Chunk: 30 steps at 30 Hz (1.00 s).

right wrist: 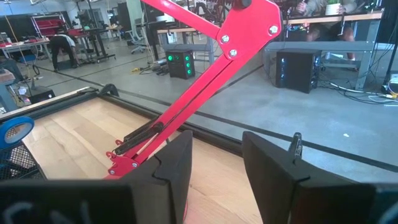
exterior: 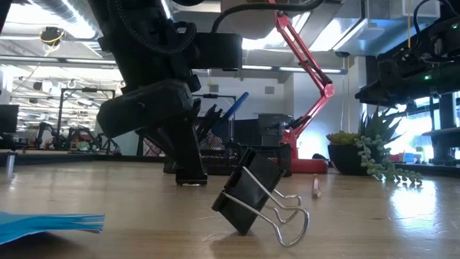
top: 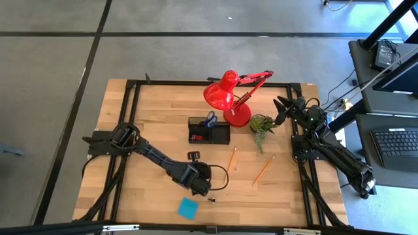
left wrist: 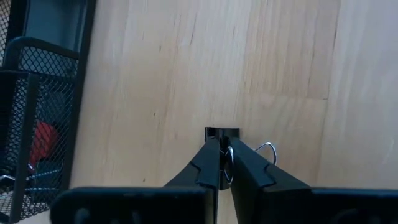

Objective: Pick and place office supplies into organizer
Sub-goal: Put the top black clip into the black desk organizer

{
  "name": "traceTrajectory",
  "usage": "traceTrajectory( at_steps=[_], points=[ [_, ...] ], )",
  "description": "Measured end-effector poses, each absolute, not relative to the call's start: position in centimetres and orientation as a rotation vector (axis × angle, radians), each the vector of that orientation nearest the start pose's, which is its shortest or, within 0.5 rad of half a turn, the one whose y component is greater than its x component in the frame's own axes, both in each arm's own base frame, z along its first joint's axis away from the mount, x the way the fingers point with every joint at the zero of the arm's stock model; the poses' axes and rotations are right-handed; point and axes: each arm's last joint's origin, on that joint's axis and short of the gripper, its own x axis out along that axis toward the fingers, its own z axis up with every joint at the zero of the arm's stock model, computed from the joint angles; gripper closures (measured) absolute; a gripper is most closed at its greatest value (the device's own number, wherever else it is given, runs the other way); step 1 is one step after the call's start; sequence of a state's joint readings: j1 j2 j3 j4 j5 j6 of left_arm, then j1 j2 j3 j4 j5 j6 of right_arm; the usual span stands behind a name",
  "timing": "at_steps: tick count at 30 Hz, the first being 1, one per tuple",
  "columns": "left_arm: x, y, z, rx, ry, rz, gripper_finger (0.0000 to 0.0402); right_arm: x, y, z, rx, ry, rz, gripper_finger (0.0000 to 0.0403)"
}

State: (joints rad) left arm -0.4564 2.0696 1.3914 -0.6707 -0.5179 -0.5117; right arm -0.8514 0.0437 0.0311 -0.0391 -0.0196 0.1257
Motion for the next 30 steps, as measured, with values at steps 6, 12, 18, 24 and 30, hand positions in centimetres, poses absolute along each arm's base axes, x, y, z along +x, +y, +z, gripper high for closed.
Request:
traceTrajectory(
  at_steps=[6,12,18,24,30],
  points=[
    [35.8,-16.0,15.1,0.161,1.104,0.331,0.0388,6.5,-7.4,16.7,0.141,-0.004,-0.834,0.0258],
    [35.6,-15.7,17.5,0.222,1.024,0.348,0.0388,6.5,-7.4,16.7,0.141,-0.004,-0.834,0.0258],
    [35.3,-14.9,19.8,0.413,0.919,0.428,0.0388,6.5,-7.4,16.7,0.145,-0.005,-0.834,0.0258],
    [35.7,-13.1,20.6,0.508,0.918,0.48,0.0388,6.5,-7.4,16.7,0.145,-0.005,-0.834,0.0258],
    [36.0,-10.6,20.2,0.452,1.042,0.441,0.0389,6.5,-7.4,16.7,0.144,-0.005,-0.834,0.0258]
  ],
)
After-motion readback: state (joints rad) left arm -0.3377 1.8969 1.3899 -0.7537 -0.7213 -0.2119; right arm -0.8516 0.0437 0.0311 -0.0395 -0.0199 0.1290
